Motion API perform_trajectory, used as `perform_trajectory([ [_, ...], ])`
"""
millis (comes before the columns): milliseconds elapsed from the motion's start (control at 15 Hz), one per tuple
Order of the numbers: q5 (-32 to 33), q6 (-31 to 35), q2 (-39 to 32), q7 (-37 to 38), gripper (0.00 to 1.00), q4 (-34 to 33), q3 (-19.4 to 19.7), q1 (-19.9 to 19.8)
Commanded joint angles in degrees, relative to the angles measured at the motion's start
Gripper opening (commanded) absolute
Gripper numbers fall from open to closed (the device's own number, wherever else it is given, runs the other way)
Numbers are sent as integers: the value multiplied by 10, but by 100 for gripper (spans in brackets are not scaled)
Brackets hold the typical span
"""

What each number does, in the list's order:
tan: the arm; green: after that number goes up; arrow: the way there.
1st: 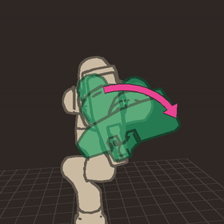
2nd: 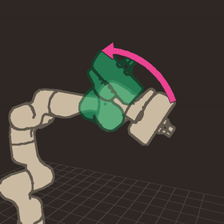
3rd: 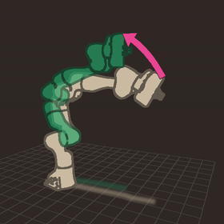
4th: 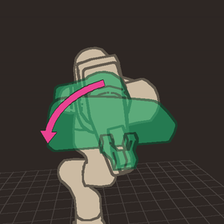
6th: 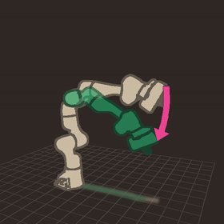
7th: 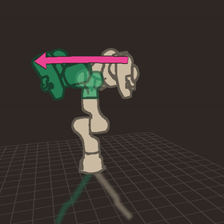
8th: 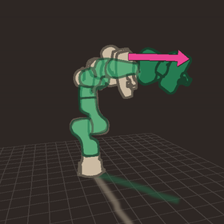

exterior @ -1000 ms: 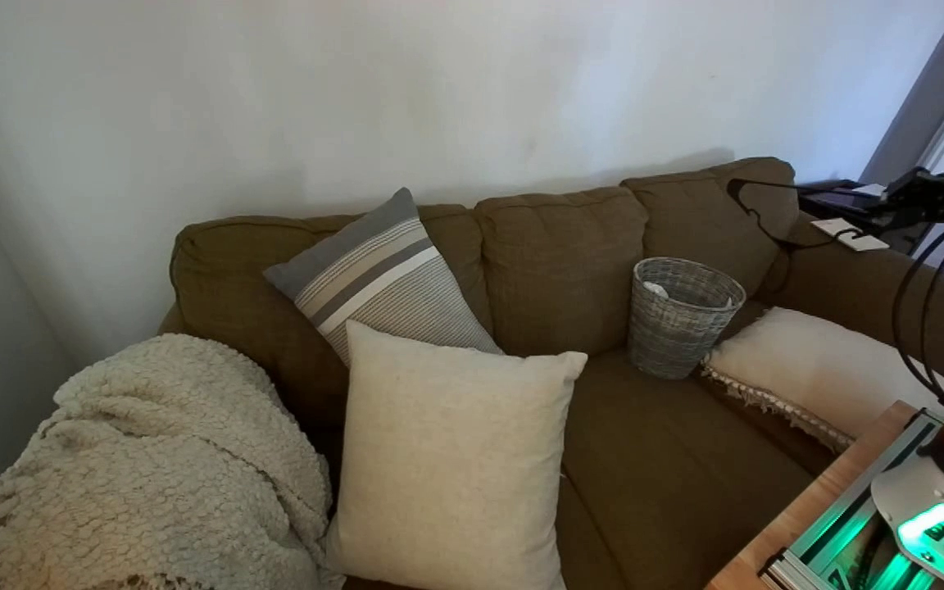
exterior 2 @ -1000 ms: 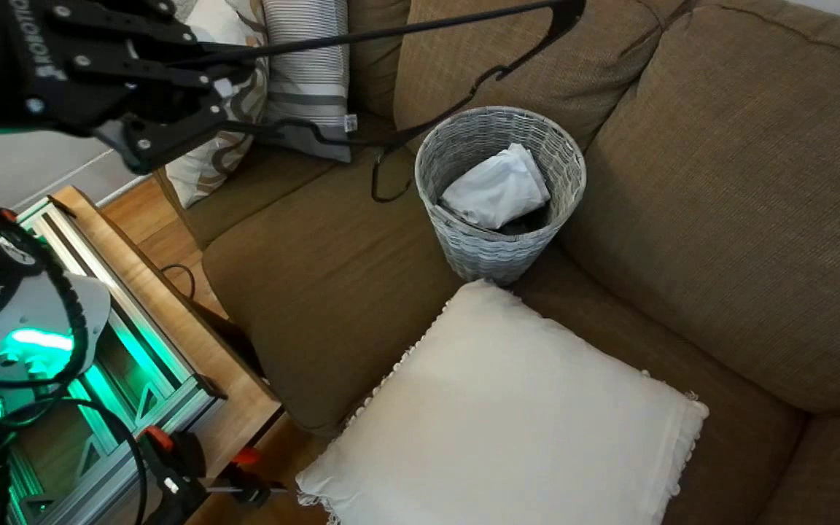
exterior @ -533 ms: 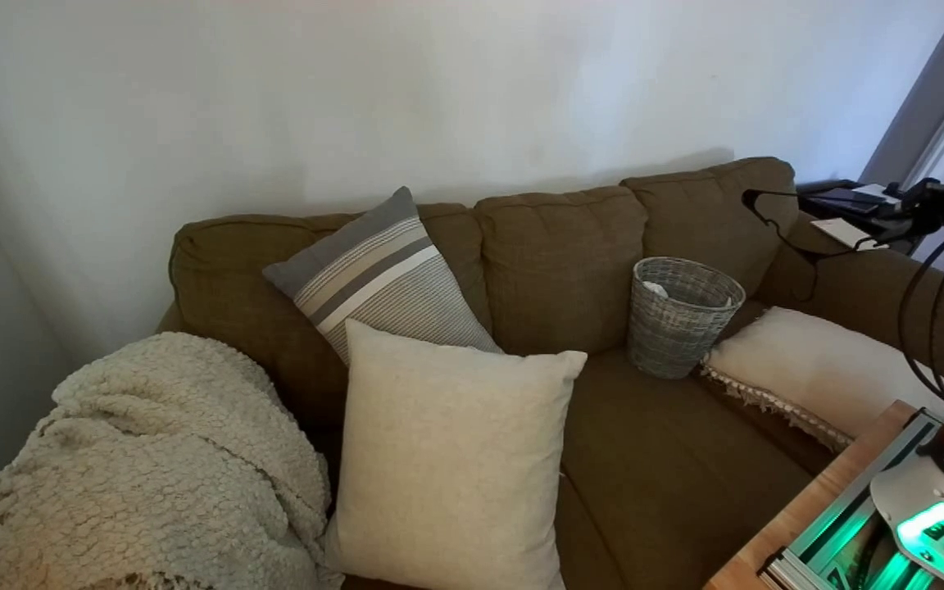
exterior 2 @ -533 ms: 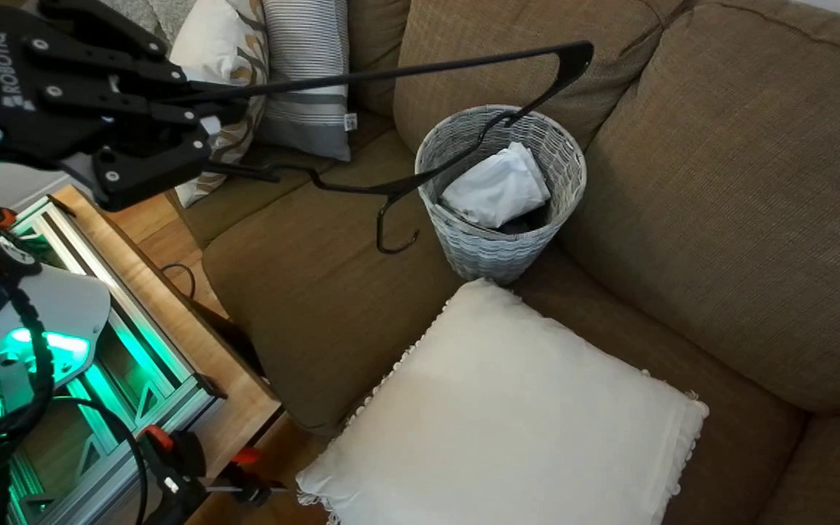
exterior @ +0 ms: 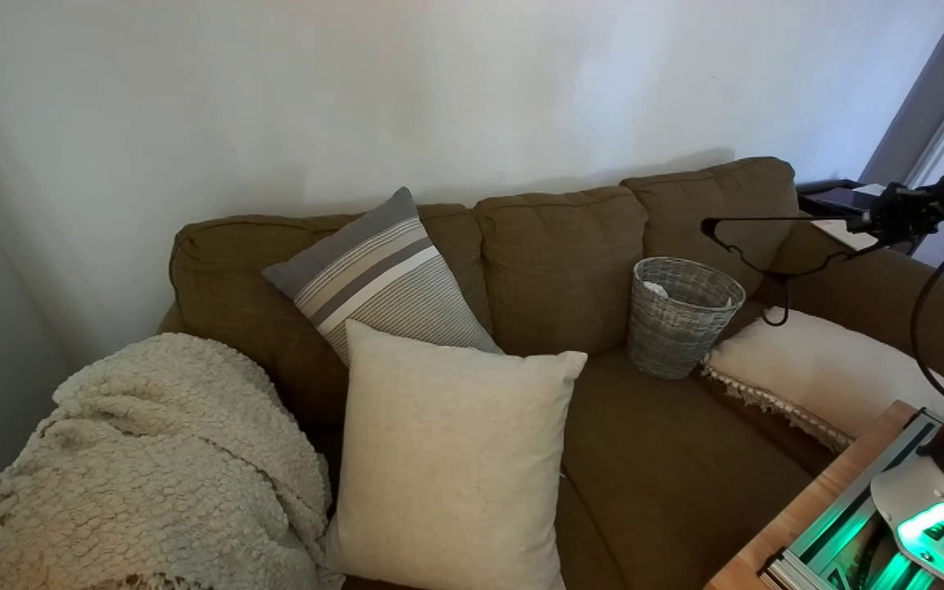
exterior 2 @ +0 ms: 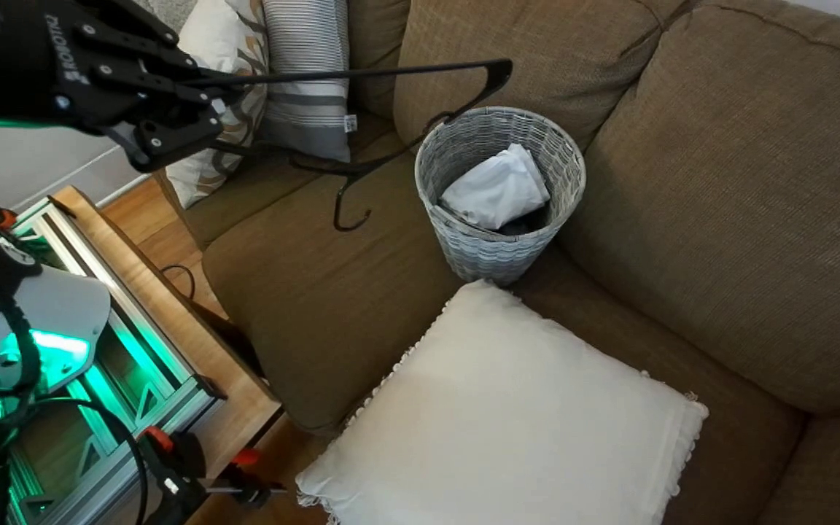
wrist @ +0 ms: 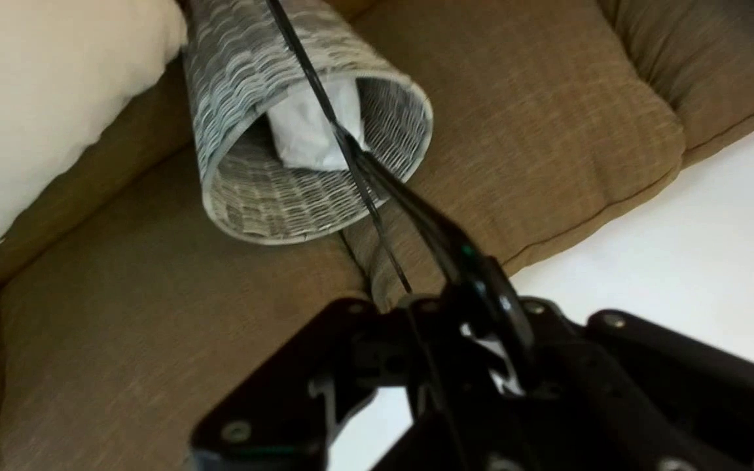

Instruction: Put the hanger in the basket

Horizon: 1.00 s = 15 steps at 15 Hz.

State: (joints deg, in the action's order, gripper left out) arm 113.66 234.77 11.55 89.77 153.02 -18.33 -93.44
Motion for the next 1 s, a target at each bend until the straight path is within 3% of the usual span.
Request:
perform_trajectory([
  [0, 100, 54, -46, 154, 2, -98, -71, -31],
  [133, 118, 87, -43, 240, 2, -151, -96, -38],
  [200, 117, 92, -34, 279, 2, -187, -95, -21],
  [267, 128, 57, -46, 294, 2, -204, -4, 81],
  [333, 107, 52, -32, 242, 6, -149, 25, 96],
  [467, 119, 50, -32, 282, 6, -187, 59, 147],
  [600, 199, 51, -66, 358, 2, -223, 55, 179],
  [800, 328, 83, -113, 465, 2, -308, 100, 264],
  [867, 366, 88, -121, 508, 2, -335, 42, 211],
  [933, 321, 46, -95, 495, 2, -273, -44, 151],
])
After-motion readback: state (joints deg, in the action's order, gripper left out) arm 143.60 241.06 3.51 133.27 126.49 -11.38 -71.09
